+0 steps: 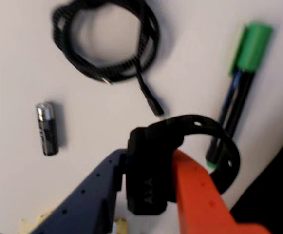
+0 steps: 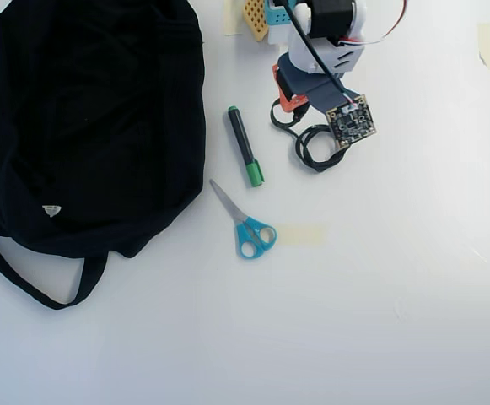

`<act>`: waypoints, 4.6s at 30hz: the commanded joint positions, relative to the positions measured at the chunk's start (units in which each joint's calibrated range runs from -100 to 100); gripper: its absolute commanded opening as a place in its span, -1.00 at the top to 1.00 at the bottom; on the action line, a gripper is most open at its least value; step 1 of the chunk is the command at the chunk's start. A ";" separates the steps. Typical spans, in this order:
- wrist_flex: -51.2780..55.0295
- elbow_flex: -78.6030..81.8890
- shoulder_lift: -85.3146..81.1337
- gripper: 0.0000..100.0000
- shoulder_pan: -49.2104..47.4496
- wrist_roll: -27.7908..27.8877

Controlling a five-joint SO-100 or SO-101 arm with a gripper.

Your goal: Put the bike light into the black bag

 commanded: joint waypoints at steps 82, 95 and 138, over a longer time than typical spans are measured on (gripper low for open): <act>-6.81 -7.45 -3.77 0.95 25.25 -11.90; -6.47 -3.49 -10.99 0.95 -7.44 -10.02; -26.79 91.66 -92.32 0.95 7.52 -10.59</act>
